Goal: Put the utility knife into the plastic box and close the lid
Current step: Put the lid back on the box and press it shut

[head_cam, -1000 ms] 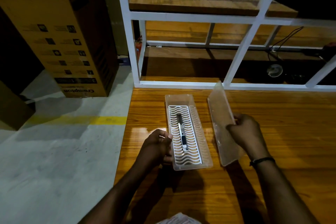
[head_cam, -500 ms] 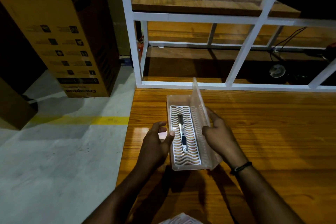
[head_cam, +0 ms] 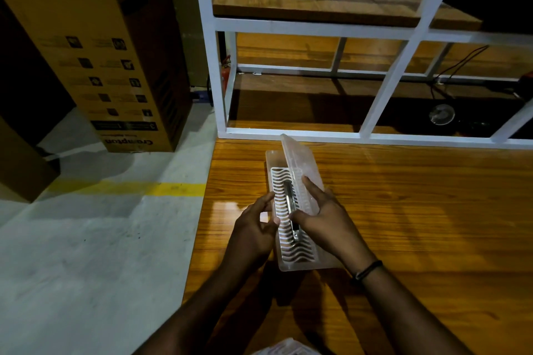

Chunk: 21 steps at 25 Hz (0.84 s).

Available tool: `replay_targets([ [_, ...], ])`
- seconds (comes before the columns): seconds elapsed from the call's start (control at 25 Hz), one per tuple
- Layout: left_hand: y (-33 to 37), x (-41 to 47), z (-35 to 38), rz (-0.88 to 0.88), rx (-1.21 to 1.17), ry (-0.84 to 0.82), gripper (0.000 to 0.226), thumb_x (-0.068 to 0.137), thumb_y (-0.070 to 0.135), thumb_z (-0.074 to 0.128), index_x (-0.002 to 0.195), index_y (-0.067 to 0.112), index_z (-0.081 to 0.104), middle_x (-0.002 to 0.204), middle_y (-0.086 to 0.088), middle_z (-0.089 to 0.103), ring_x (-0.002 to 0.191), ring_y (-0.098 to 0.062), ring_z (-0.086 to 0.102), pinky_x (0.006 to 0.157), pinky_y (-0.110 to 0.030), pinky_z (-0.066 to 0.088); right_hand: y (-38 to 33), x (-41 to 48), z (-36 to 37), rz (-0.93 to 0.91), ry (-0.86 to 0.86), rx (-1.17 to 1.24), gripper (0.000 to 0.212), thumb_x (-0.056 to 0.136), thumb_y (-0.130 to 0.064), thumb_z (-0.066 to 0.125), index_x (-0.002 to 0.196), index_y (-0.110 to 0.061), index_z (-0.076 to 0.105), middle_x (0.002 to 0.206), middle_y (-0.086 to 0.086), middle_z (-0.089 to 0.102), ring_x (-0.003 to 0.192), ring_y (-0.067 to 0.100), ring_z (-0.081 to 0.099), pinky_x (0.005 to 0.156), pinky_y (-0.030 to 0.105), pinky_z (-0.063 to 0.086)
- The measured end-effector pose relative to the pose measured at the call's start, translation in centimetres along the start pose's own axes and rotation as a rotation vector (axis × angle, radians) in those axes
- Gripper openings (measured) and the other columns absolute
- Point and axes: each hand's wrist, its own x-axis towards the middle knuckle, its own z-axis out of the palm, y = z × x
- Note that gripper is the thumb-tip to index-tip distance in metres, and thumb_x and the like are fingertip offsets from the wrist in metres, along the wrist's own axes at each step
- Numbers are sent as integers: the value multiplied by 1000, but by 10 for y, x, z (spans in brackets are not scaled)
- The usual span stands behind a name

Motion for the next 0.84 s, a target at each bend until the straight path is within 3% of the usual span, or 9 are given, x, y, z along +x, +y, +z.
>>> replay_targets([
  [0.2, -6, 2, 1, -37, -28, 0, 58, 87, 49, 62, 143, 46, 50, 130, 2, 65, 115, -21, 67, 93, -48, 60, 0, -2, 7, 33, -1, -314, 92, 77, -77, 58, 153, -53, 13, 169, 0, 9, 147, 38, 19, 116, 56, 17],
  [0.32, -9, 3, 2, -28, -30, 9, 55, 95, 27, 68, 145, 38, 50, 123, 1, 51, 106, -7, 56, 84, -24, 53, 0, -4, 13, 16, 29, -386, 94, 75, -82, 52, 154, -52, 9, 169, 1, 4, 144, 38, 16, 114, 55, 19],
  [0.4, -13, 4, 2, -24, -42, 19, 55, 95, 17, 67, 145, 34, 51, 122, 1, 50, 97, 5, 54, 79, -19, 52, 2, -5, 20, 2, 48, -414, 94, 76, -82, 49, 154, -50, 7, 169, 2, 2, 143, 37, 15, 113, 54, 21],
  [0.56, -18, 5, 1, -33, -105, 24, 54, 95, 19, 68, 145, 34, 53, 123, -2, 63, 87, -6, 72, 71, -32, 66, 3, -8, 26, -23, 83, -509, 90, 79, -81, 42, 155, -43, 12, 169, 6, -1, 141, 39, 14, 114, 54, 21],
  [0.68, -23, 5, 2, -56, -165, 22, 54, 95, 20, 69, 145, 35, 53, 123, -1, 64, 90, -15, 76, 74, -43, 67, 3, -10, 25, -29, 86, -531, 88, 81, -81, 40, 155, -41, 16, 169, 7, 0, 142, 39, 14, 114, 55, 20],
  [0.84, -31, 6, 4, -56, -227, 11, 53, 97, 17, 65, 146, 33, 53, 127, -4, 66, 97, -14, 76, 81, -46, 66, 0, -13, 29, -43, 92, -533, 89, 80, -83, 38, 156, -40, 17, 169, 8, 1, 142, 39, 14, 115, 55, 20],
])
